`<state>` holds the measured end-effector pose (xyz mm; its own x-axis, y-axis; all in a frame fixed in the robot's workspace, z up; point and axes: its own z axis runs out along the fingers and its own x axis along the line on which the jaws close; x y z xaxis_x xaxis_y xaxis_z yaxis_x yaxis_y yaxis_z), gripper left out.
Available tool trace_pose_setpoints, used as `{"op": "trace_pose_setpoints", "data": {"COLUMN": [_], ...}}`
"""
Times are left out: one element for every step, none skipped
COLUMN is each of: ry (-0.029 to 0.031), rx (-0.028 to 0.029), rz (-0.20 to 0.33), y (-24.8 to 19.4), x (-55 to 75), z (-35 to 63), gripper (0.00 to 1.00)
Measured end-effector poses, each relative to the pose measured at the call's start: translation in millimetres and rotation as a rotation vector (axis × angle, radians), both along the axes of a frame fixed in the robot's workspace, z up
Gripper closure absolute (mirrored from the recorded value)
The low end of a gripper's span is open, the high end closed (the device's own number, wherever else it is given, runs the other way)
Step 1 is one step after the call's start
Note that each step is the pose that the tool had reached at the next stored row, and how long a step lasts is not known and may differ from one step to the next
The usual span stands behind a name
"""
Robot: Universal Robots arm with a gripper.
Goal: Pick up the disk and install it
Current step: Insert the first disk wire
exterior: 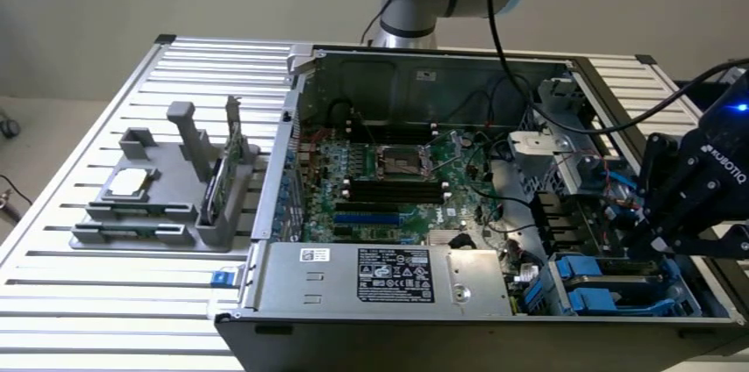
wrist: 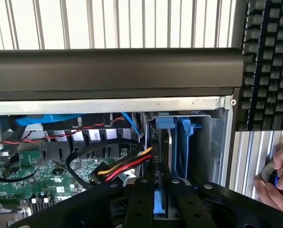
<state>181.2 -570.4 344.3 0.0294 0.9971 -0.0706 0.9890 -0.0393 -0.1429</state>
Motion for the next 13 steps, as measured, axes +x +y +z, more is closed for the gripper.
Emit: {"op": "trace_pose_setpoints", "data": {"ry": [0.0012, 0.0023, 0.0033, 0.0042, 0.0052, 0.0062, 0.0074, 0.0086, 0.0099, 0.0113, 0.0128, 0.0143, 0.0156], "rx": [-0.001, -0.0018, -0.0021, -0.0025, -0.0029, -0.0038, -0.0052, -0.006, -0.0065, -0.007, -0.0073, -0.0077, -0.0084], "rz": [-0.001, -0.002, -0.004, -0.006, -0.007, -0.008, -0.009, -0.01, -0.011, -0.011, -0.011, -0.011, -0.012], "y": [0.0, 0.0, -0.1, -0.1, 0.0, 0.0, 0.0, 0.0, -0.1, -0.1, 0.0, 0.0, 0.0], "x": [0.2, 0.3, 0.3, 0.3, 0.4, 0.4, 0.4, 0.4, 0.4, 0.4, 0.5, 0.6, 0.7], "z": [-0.1, -0.4, -0.8, -1.1, -1.5, -1.9, -2.1, -2.3, -2.6, -2.7, -3.0, -3.2, -3.3], "gripper": [0.84, 0.84, 0.84, 0.84, 0.84, 0.84, 0.84, 0.84, 0.84, 0.84, 0.84, 0.84, 0.84]}}
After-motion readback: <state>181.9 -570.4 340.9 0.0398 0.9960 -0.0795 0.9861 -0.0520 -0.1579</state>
